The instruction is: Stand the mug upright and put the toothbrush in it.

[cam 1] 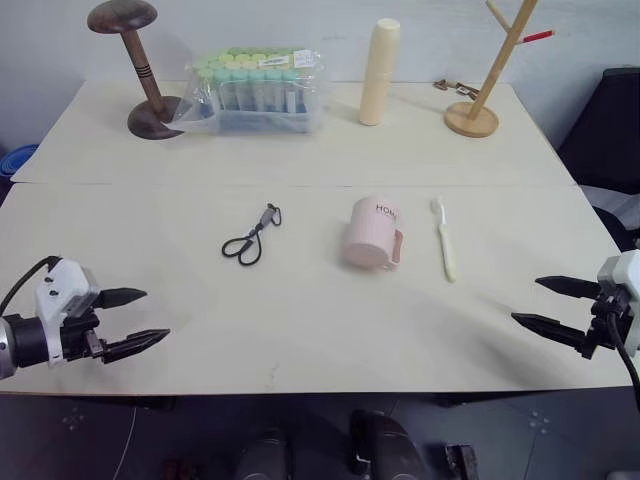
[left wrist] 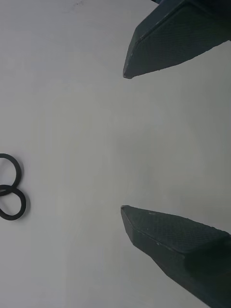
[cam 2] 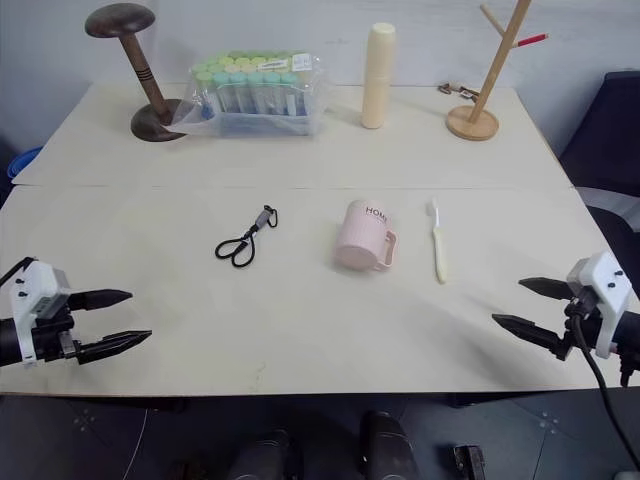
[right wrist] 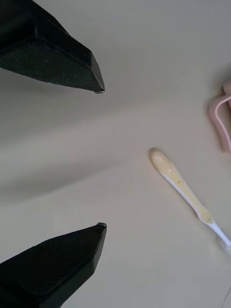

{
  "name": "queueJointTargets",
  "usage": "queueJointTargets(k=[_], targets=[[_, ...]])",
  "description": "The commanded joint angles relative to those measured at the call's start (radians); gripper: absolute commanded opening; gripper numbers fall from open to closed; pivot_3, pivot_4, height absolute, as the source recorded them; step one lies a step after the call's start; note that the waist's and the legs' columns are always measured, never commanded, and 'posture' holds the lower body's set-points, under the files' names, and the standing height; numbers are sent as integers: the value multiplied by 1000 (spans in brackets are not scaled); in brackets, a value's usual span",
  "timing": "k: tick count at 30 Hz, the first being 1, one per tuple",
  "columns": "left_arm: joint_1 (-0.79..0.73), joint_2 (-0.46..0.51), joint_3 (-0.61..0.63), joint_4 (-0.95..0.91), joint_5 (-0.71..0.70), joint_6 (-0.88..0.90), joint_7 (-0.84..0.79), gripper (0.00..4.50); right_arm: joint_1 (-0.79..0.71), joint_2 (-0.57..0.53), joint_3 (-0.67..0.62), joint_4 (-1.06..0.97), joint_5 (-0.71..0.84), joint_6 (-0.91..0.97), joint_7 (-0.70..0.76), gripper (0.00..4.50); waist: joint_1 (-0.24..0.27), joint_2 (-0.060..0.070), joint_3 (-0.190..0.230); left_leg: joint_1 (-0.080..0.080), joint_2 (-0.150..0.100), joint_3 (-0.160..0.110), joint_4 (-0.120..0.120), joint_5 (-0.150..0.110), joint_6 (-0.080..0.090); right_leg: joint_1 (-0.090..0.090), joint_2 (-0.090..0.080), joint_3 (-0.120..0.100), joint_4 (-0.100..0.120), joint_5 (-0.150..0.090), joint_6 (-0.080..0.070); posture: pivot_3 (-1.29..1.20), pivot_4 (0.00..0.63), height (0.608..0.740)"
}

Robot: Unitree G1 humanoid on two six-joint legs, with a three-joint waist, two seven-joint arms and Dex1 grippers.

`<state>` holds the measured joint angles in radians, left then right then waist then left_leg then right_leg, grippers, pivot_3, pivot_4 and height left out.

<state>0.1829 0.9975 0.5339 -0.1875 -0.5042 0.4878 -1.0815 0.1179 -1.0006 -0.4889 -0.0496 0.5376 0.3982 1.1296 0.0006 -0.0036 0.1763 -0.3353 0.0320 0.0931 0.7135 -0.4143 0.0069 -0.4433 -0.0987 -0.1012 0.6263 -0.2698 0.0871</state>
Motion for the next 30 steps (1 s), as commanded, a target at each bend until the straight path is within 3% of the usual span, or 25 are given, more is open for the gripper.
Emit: queueJointTargets(k=[1, 30], targets=[[4, 7, 9, -6, 14, -30, -13, 4480, 14, 2, -48, -31, 9, -2, 5, 4500, 0, 0, 0, 0, 0, 0, 0, 0, 0, 0, 0, 0, 0, 0, 0, 0, 150, 740], [-8, -37, -2, 27, 7, -20, -3, 4480, 10, 19, -42, -64, 45, 74, -44, 4500, 0, 0, 0, 0, 0, 0, 0, 0, 0, 0, 0, 0, 0, 0, 0, 0, 150, 740]])
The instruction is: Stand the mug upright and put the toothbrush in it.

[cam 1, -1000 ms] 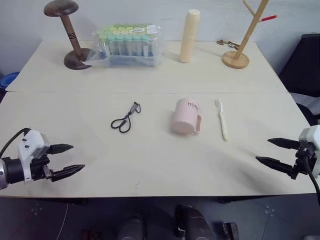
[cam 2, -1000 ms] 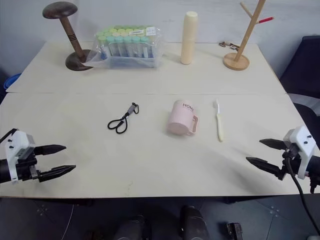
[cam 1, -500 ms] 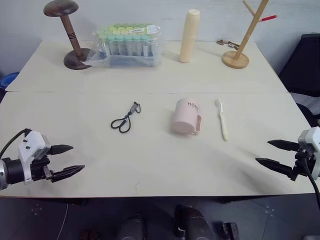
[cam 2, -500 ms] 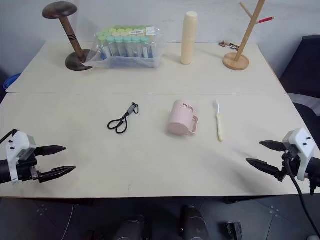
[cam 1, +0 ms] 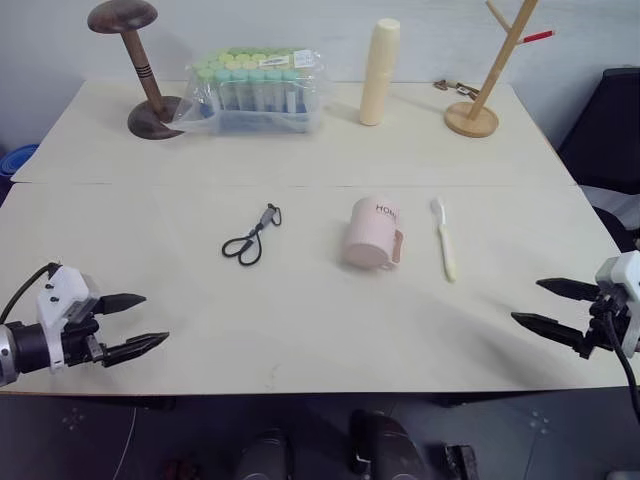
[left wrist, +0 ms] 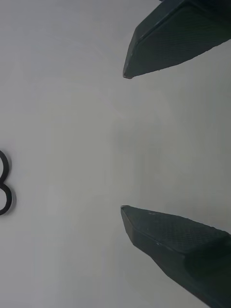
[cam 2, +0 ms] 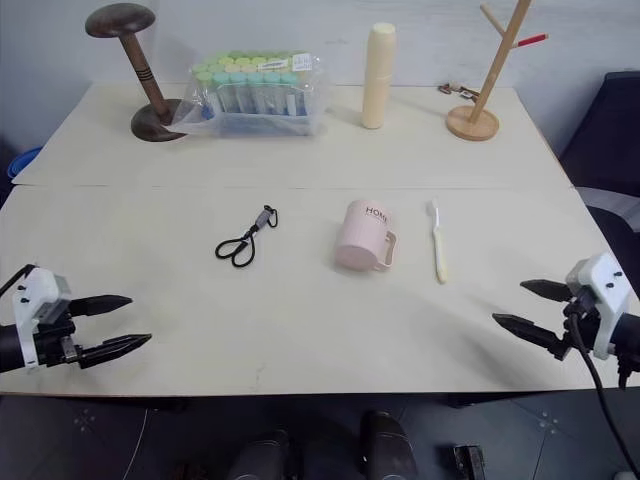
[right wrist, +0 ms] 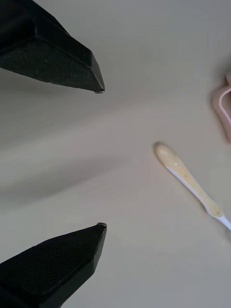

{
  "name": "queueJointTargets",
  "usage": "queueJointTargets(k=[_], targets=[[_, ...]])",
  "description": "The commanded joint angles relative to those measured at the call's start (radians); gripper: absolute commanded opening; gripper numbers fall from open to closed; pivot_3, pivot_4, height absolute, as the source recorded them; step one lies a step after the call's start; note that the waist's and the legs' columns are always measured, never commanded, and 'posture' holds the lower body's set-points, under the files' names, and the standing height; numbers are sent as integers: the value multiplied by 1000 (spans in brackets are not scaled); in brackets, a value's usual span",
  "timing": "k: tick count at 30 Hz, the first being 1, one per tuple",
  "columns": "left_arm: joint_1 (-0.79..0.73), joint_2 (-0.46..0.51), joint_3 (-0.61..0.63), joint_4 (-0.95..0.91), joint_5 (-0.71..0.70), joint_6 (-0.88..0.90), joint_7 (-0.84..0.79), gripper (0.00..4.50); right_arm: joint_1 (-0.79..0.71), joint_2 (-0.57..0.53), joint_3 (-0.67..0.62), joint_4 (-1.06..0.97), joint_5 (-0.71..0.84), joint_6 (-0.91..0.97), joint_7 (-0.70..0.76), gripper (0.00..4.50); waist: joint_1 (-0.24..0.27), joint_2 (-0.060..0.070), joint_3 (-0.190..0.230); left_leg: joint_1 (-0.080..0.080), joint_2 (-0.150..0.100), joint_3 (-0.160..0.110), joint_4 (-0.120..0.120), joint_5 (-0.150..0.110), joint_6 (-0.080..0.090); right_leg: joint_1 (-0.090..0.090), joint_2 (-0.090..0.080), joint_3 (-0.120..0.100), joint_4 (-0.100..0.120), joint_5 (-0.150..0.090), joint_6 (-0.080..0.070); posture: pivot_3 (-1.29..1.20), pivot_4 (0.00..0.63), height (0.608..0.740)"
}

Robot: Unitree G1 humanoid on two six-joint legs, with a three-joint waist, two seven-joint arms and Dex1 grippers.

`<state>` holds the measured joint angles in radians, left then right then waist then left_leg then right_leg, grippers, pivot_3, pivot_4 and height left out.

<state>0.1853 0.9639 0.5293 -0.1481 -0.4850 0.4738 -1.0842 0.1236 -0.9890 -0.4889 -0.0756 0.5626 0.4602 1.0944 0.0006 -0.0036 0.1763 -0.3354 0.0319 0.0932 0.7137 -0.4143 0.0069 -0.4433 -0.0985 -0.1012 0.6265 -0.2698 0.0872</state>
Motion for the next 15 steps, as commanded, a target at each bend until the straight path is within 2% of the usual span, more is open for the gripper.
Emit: queueJointTargets(k=[1, 4, 10, 15], targets=[[-17, -6, 4, -20, -31, 15, -3, 4480, 6, 11, -40, -50, 19, 19, -17, 4500, 0, 0, 0, 0, 0, 0, 0, 0, 0, 0, 0, 0, 0, 0, 0, 0, 150, 740], [-67, -15, -5, -64, -84, 76, 17, 4480, -34, 29, -30, -116, 64, 99, -85, 4500, 0, 0, 0, 0, 0, 0, 0, 0, 0, 0, 0, 0, 1, 0, 0, 0, 150, 740], [-384, 12, -101, -230, -397, 451, 132, 4480, -300, 91, 90, -270, 221, 434, -343, 4500, -1, 0, 0, 0, 3, -5, 3, 0, 0, 0, -2, 2, 3, 1, 1, 0, 150, 740], [-651, -2, -284, -260, -379, 537, 239, 4480, -565, 228, 216, -245, 256, 691, -589, 4500, -3, 0, 0, -1, -1, -4, 2, 1, -2, 0, 0, 1, 2, 1, 1, 0, 150, 740]])
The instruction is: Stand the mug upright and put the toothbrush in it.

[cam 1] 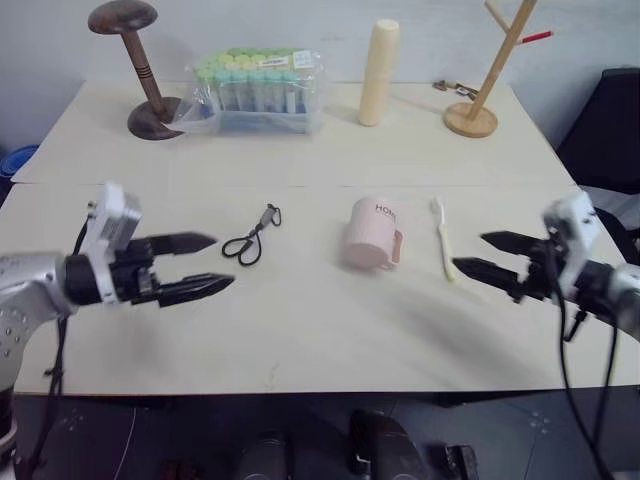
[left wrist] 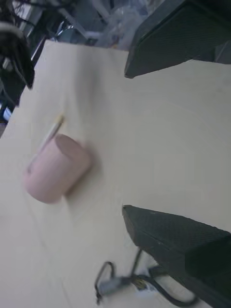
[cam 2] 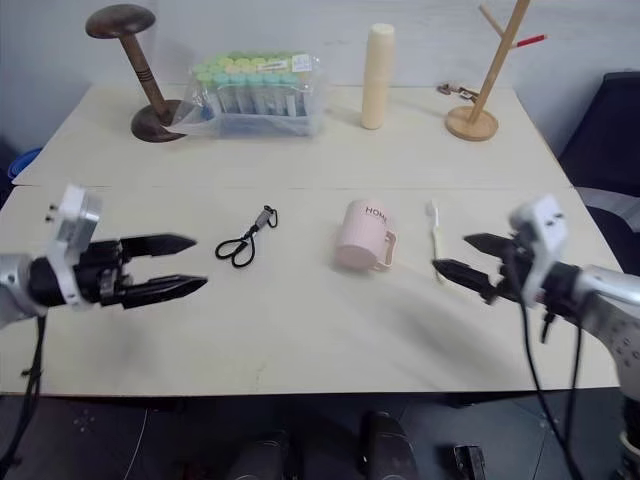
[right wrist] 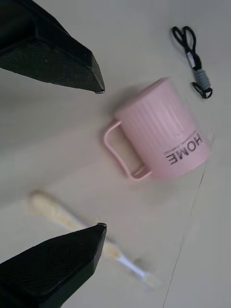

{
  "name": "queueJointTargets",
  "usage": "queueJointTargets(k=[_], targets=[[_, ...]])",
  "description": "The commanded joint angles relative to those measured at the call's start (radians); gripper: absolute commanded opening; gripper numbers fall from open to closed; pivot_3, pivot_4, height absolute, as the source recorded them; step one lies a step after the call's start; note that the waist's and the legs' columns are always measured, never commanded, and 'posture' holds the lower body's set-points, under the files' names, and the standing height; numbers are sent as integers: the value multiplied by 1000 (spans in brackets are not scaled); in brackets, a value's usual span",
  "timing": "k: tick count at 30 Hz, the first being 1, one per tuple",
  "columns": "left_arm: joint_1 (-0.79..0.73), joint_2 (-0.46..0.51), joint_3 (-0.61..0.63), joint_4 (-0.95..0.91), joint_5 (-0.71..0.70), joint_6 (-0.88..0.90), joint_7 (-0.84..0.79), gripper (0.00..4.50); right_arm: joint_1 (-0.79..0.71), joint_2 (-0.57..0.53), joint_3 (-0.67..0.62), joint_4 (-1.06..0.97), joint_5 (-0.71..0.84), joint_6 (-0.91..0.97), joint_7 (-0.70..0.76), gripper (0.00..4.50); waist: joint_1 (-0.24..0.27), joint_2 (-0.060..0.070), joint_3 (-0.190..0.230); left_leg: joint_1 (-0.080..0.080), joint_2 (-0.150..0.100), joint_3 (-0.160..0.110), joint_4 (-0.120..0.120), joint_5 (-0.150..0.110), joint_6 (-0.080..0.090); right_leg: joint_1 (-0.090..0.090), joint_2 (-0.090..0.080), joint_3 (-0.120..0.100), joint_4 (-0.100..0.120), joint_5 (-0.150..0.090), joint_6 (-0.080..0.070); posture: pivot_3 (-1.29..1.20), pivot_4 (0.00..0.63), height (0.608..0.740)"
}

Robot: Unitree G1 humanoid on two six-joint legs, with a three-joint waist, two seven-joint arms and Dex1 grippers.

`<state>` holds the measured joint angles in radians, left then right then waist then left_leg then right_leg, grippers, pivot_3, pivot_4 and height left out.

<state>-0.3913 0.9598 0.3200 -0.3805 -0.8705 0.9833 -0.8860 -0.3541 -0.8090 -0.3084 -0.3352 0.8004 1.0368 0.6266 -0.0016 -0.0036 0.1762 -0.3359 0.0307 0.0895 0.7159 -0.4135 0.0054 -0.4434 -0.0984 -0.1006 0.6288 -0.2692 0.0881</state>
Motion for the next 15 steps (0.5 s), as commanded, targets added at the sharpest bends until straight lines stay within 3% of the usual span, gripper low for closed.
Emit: queueJointTargets(k=[1, 6, 10, 12, 15], targets=[[-101, 4, -102, -31, 12, 35, 44, 4480, -119, 72, 55, 31, 1, 128, -148, 4500, -1, 0, 0, 0, 0, 1, 0, 0, 0, 0, 0, 0, 0, 0, 0, 0, 150, 740], [-101, 75, -167, -20, 126, -12, 51, 4480, -161, 62, 95, 2, -34, 83, -114, 4500, -2, 0, 0, -3, 0, 5, -2, 1, -1, -2, 2, -2, -2, 0, -1, 0, 150, 740], [-58, 97, -174, 156, 248, -35, 116, 4480, -56, -37, -1, -173, 72, 10, 103, 4500, 6, 2, 1, -3, 0, 4, -3, 1, -1, -2, 3, -3, -3, 0, -1, 0, 150, 740], [-113, 58, -191, 218, 263, -24, 138, 4480, 16, -85, -38, -237, 79, -66, 215, 4500, 13, 1, 1, -3, 0, 4, -2, 1, -1, -1, 3, -3, -4, 0, 0, 0, 150, 740], [-320, -77, -260, 385, 318, 51, 246, 4480, 114, -171, -45, -299, 19, -202, 362, 4500, 40, -2, 2, -4, -1, 2, 2, 1, -1, 2, 3, -3, -5, 2, 3, 0, 150, 740]])
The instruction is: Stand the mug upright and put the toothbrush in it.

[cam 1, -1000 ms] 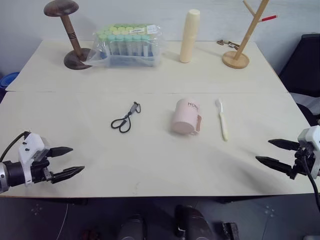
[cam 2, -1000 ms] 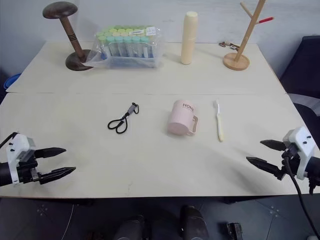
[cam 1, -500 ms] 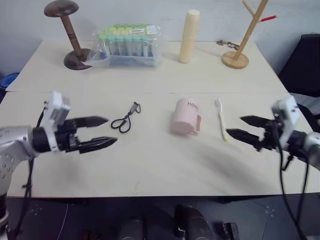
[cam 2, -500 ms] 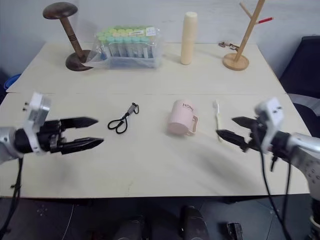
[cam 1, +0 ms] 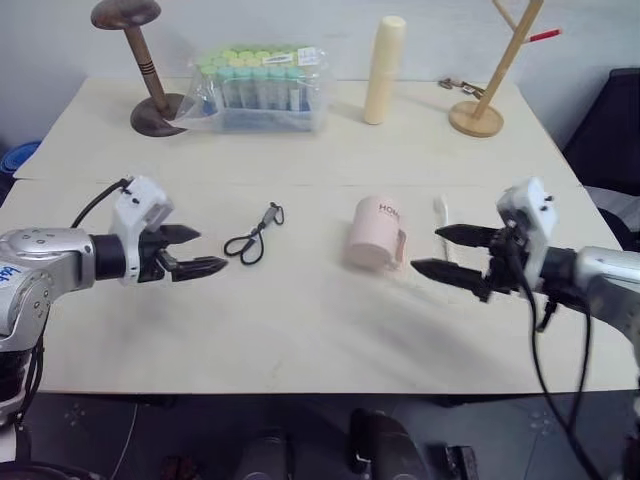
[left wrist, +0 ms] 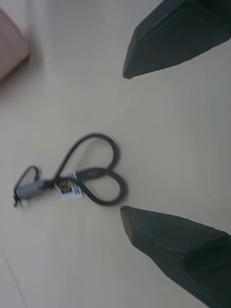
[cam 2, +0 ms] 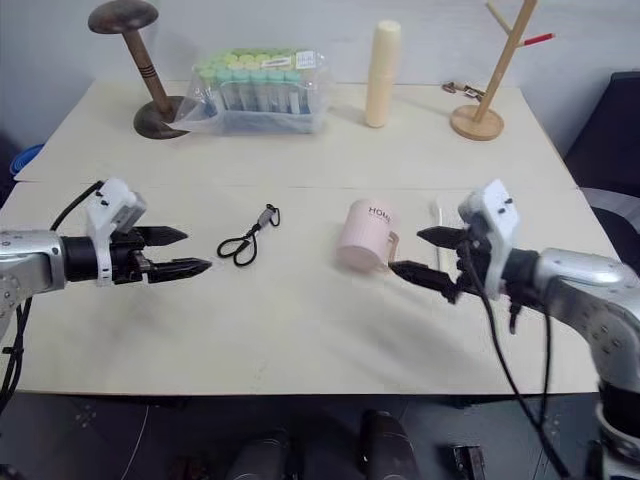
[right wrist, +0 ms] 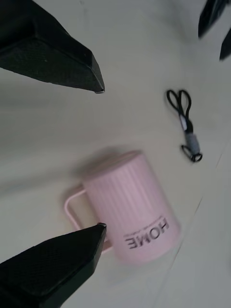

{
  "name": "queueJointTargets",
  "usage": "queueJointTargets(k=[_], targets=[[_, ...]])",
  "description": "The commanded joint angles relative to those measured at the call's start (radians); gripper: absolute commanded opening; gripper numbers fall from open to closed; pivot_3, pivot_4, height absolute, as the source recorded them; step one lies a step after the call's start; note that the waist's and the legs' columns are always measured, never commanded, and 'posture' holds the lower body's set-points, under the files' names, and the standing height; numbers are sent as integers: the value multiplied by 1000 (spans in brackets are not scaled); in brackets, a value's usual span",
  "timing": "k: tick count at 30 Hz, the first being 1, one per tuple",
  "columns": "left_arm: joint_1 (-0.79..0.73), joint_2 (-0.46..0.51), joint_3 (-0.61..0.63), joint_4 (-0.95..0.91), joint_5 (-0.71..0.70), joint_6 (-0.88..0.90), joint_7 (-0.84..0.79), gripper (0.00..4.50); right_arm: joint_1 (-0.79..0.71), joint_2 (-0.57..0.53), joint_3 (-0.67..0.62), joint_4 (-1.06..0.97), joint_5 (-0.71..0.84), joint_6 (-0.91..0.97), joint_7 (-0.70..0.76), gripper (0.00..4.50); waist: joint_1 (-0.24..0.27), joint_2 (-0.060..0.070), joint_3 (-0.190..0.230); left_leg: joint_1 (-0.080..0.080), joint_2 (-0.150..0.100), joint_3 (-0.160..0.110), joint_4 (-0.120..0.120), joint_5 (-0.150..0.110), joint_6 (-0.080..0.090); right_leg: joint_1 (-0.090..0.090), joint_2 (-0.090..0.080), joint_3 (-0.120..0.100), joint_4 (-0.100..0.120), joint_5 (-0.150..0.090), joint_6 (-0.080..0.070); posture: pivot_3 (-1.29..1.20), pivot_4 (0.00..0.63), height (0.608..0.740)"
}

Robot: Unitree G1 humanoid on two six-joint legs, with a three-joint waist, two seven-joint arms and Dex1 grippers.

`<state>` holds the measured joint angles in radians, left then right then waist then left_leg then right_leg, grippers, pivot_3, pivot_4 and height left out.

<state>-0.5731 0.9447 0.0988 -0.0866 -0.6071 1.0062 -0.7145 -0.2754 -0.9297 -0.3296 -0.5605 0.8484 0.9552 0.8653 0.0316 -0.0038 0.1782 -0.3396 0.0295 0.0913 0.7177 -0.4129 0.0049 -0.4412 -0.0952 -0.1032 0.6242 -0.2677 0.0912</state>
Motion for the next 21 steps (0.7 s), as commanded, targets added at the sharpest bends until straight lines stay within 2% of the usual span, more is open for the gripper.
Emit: queueJointTargets(k=[1, 9, 16, 19, 21], targets=[[-198, -102, -71, 145, 82, 27, 86, 4480, 49, -66, -23, -82, -39, -153, 154, 4500, 12, -3, 0, 0, 0, -1, 1, 0, 1, 1, 0, 0, -1, 1, 2, 0, 150, 740], [-508, -364, -276, 664, 319, -158, 54, 4480, -47, -56, 27, -49, -59, -245, 136, 4500, 2, -5, -1, 3, -1, 1, 0, 0, 3, 5, 0, 0, -3, 3, 4, 0, 150, 740], [-659, -506, -372, 1022, 513, -327, 65, 4480, -93, -43, 38, -65, -22, -237, 85, 4500, -8, -7, -1, 0, -1, 2, -1, 0, 3, 1, 0, -1, -4, 3, 4, 0, 150, 740], [-691, -549, -341, 1114, 531, -363, 58, 3904, -96, -42, 34, -72, -12, -233, 60, 4500, -7, -7, -1, 0, -2, 2, -1, 0, 3, 1, 0, -1, -4, 3, 4, 0, 150, 740], [-697, -561, -335, 1148, 551, -382, 53, 3304, -90, -44, 32, -74, -18, -237, 47, 4500, -6, -7, -1, 0, -2, 2, 0, 0, 3, 1, -1, -1, -4, 3, 4, 0, 150, 740]])
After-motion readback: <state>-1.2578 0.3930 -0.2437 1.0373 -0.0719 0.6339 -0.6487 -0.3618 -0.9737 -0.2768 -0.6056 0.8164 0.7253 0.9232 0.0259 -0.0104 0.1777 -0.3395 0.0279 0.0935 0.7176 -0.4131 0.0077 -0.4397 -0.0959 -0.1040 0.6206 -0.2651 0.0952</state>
